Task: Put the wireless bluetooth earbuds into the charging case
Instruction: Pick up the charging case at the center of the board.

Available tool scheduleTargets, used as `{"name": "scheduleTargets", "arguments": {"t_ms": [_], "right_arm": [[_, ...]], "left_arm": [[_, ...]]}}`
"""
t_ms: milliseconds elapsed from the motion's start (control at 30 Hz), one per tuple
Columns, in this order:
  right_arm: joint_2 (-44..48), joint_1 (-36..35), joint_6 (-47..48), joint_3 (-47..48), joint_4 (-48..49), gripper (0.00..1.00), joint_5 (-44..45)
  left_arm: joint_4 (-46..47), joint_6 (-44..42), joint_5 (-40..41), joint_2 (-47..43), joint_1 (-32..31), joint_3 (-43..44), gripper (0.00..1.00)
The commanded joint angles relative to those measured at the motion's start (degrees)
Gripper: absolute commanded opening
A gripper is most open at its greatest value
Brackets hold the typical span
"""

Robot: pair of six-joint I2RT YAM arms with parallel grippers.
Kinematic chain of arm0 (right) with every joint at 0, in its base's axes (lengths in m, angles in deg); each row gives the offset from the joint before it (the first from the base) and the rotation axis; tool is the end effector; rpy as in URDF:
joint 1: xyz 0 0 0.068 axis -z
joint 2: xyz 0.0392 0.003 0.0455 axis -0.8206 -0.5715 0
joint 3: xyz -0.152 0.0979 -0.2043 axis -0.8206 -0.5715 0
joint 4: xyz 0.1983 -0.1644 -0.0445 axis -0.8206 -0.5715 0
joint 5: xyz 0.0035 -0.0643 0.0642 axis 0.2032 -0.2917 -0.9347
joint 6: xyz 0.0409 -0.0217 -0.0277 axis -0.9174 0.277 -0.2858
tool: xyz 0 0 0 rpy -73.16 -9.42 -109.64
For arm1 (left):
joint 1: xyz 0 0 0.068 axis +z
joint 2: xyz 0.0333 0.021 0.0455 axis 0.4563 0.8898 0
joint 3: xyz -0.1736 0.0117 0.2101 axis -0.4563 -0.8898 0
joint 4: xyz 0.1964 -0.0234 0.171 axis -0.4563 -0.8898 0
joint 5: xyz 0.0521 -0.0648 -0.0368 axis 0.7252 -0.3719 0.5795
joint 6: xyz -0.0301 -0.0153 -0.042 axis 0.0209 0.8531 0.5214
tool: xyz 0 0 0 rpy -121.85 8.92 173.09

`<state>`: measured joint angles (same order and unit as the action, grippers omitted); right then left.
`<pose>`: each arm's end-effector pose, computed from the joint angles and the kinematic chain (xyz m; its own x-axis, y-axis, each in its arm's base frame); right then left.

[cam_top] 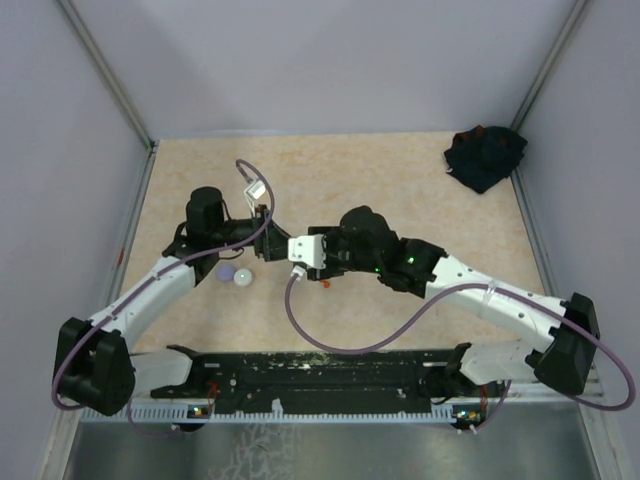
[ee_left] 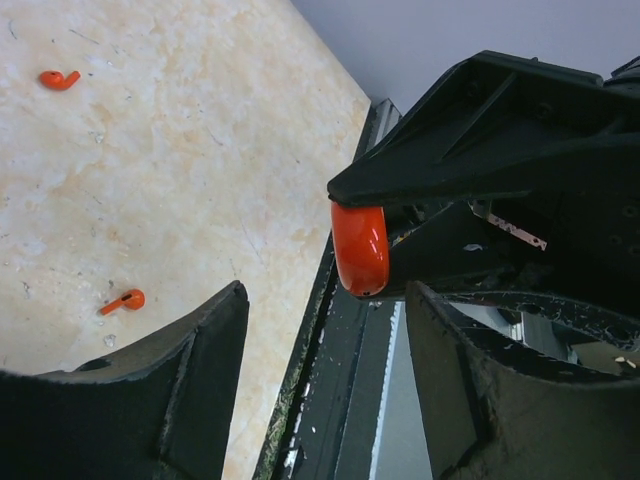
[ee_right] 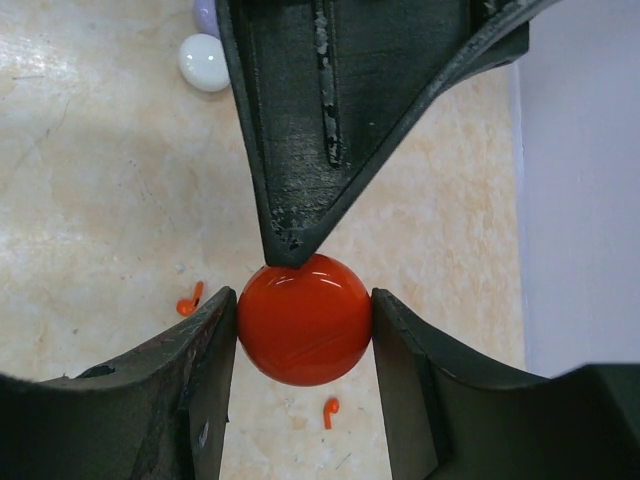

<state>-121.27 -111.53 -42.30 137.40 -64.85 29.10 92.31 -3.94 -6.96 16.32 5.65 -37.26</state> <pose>0.1510 0.2353 0.3375 0.4423 -0.5968 -0.6695 -0.8132 0.0480 -0.5800 0.2339 -0.1243 0.2869 -0.6754 -0.0105 -0.7374 0.7160 0.2304 -0.6590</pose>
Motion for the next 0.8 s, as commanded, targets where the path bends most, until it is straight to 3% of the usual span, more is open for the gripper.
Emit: {"name": "scheduleTargets", "arguments": {"t_ms": [0, 467, 633, 767], "right_arm": [[-1.01, -2.04, 2.85, 3.86, 0.56, 0.41, 1.97], [-3.53, -4.83, 4.58, 5.65, -0.52, 0.41, 3.54], [-4.24, -5.06, 4.66, 5.33, 0.15, 0.42, 4.07], [-3.68, -5.06, 4.61, 4.42, 0.29, 0.50, 5.24]], "left_arm": [[2.89, 0.56, -2.45, 0.95, -0.76, -0.73, 0.67], [2.88, 0.00, -3.96, 2.48, -2.65, -0.58, 0.48], [2.90, 0.09, -4.77, 2.80, -2.83, -0.54, 0.32], [2.42, -0.93, -5.08, 2.75, -2.84, -0.72, 0.15]]}}
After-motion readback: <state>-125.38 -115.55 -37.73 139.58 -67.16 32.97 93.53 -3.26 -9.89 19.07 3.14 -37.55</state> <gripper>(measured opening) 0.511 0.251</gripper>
